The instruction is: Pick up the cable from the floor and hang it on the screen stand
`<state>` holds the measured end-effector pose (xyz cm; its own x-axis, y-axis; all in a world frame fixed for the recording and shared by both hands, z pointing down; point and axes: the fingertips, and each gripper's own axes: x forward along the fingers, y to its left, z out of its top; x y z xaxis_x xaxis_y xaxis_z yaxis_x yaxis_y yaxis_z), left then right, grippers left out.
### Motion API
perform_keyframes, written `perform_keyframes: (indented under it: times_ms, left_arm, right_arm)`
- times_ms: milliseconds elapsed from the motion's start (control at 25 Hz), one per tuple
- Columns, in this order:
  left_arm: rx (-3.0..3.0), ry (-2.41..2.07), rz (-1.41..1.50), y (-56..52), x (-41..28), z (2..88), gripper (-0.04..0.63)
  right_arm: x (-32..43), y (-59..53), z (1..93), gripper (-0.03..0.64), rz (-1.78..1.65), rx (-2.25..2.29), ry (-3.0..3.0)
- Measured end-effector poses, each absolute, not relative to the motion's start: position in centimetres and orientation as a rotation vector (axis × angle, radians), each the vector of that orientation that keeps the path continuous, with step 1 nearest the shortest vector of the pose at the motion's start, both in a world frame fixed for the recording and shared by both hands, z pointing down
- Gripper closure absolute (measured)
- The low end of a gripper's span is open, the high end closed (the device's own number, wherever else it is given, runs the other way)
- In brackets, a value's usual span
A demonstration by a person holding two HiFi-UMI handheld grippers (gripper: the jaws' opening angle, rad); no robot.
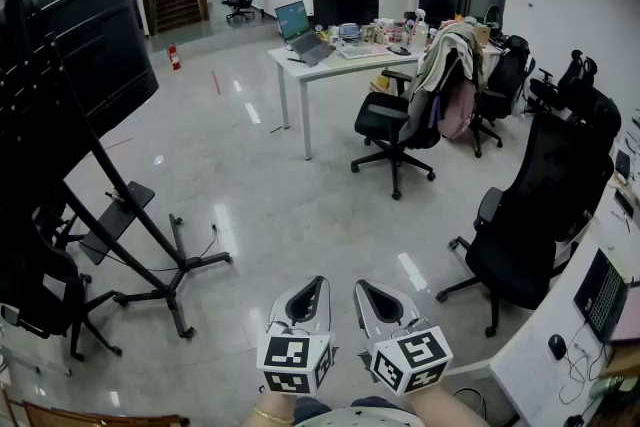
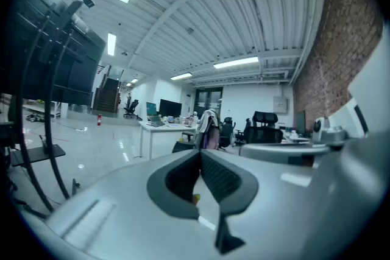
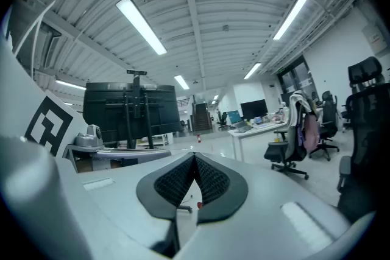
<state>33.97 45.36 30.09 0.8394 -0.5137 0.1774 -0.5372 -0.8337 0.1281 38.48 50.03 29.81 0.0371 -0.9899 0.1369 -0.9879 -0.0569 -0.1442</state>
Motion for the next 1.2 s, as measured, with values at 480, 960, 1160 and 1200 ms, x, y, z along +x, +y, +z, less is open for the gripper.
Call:
perform_keyframes:
  times_ms: [480,960,1160,1200]
  left_arm:
    - [2.655,-1.259,0.180,33.1,15.6,31.8,0.588]
    - [2.454,-1.536,0.190,24.2,-0.4,34.1,0.588]
    - [2.366,-1.602,0.171,20.9,-3.6,35.6,0.588]
    - [2.352,-1.617,0.164,20.3,-3.9,35.9,0.588]
  right_arm:
    - [21.7,36.0,31.1,0.618,-0.326,-1.902,2.513]
    - [7.8,25.8,33.3,0.618,-0.415,-1.673,2.710]
    - [5.4,22.3,34.9,0.618,-0.444,-1.620,2.805]
    - [5.2,21.7,35.2,0.618,-0.448,-1.608,2.816]
